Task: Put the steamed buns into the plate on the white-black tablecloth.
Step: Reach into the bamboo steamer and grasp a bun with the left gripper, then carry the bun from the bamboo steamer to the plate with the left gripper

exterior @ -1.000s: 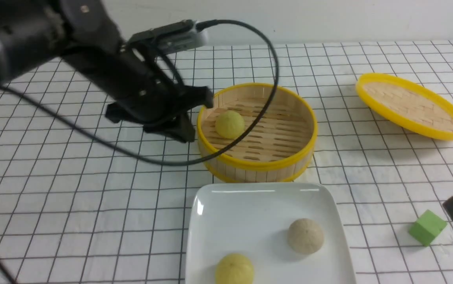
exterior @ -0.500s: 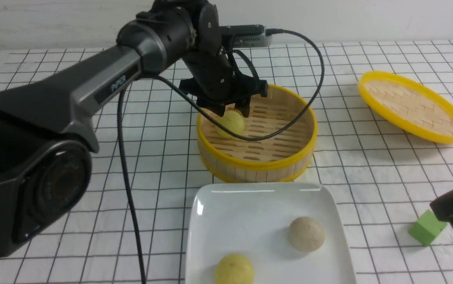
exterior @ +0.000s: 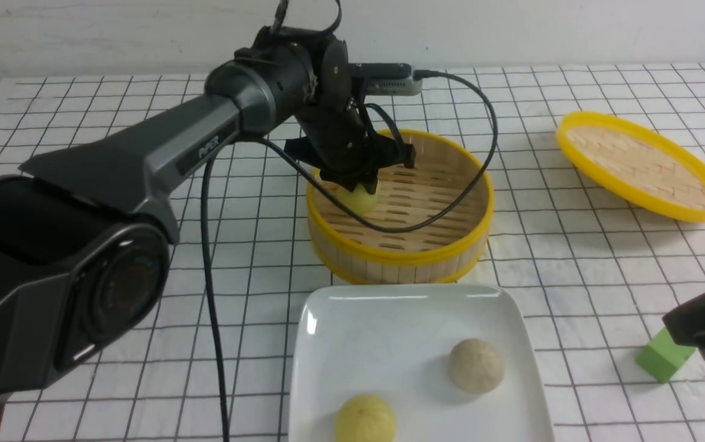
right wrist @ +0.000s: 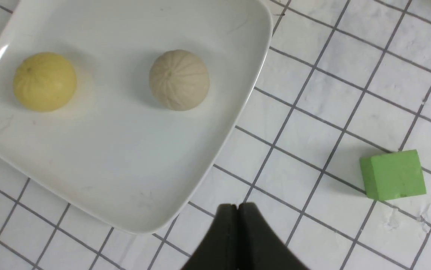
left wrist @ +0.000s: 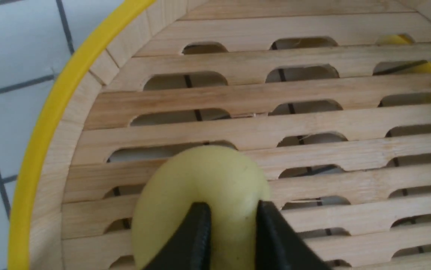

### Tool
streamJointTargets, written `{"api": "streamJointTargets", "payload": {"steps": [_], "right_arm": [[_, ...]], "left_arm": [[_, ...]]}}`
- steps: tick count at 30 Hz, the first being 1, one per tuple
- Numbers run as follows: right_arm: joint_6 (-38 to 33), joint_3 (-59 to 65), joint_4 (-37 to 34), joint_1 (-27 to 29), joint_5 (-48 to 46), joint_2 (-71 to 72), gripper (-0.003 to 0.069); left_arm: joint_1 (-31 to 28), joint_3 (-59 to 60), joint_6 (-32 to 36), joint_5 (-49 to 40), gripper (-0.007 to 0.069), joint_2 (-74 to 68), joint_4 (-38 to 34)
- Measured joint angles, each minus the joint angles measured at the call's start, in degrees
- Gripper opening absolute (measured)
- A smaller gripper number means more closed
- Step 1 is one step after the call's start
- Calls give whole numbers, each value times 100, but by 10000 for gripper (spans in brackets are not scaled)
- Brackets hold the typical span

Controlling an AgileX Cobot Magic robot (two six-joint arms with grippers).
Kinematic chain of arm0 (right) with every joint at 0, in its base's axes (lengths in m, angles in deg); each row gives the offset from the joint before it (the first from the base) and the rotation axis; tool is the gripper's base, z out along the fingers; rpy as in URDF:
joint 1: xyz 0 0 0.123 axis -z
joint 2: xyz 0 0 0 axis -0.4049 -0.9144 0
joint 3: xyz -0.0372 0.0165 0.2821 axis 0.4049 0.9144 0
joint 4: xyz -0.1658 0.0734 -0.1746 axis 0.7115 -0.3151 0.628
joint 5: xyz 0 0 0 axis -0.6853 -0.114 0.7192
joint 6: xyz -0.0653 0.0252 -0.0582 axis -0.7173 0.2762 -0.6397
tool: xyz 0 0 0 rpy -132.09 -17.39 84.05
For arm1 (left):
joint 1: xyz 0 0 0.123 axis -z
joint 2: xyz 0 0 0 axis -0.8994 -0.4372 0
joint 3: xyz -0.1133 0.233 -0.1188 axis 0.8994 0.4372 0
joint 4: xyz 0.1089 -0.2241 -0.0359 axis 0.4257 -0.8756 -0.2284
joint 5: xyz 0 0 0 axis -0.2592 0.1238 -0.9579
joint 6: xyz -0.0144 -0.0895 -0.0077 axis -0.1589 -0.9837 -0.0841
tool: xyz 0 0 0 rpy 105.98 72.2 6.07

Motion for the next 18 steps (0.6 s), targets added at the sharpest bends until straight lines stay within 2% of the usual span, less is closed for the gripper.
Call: {"api": "streamJointTargets", "payload": {"steps": [3,9,14,18], "right_arm": [[0,0,-27,0,0,0,4],[0,0,-39,0,0,0,9],[-79,0,-39,0,0,0,13],[-89,0,-52,0,0,0,18]], "left_arm": [[0,0,0,-97,27,177,0],[0,0,-12,-634,21,1170,5],[0,3,-17,-1803,21,2008,322],[0,457,-17,-1959,21,2571,501]]}}
